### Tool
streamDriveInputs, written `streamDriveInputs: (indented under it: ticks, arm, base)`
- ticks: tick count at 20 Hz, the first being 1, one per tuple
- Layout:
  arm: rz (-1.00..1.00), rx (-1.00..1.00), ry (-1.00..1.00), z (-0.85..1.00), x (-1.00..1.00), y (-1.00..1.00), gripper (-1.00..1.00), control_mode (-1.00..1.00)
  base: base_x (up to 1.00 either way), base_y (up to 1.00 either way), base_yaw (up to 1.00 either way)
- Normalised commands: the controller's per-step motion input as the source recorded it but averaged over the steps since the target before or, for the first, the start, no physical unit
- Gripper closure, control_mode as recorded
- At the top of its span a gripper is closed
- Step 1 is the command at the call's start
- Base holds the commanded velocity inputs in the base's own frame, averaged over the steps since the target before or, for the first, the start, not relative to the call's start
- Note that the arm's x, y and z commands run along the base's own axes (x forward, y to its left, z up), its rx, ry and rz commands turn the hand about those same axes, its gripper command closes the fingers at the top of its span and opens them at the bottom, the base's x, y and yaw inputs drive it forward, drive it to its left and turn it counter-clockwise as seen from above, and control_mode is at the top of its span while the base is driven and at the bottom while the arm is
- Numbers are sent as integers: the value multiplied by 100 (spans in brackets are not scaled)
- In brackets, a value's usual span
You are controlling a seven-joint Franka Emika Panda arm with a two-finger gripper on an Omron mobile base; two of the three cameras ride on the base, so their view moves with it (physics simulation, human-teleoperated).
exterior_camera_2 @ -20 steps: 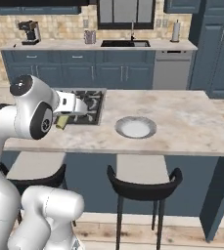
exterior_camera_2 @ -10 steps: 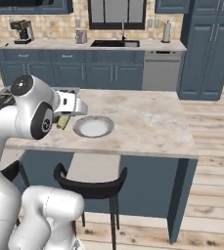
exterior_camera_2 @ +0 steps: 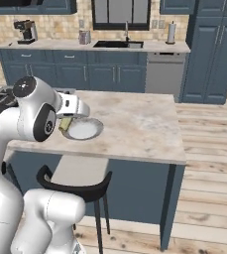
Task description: Retrieve the butter from the fridge and place it on a plate on the dining table. Then retrieve the butter knife by the fridge and place it near the plate.
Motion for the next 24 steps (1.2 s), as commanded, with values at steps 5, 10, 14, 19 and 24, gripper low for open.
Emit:
streamDriveInputs:
  ticks: [5,10,14,19,24]
  arm:
    - [15,2,15,-23,51,10,100,-100]
    - [21,0,26,-39,93,6,100,-100]
    - [16,0,21,-44,100,16,100,-100]
    - [9,0,13,-43,91,54,100,-100]
    - [6,-1,4,-46,83,40,100,-100]
  base:
    - [0,0,0]
    - [0,0,0]
    - [0,0,0]
    - [0,0,0]
    - [0,0,0]
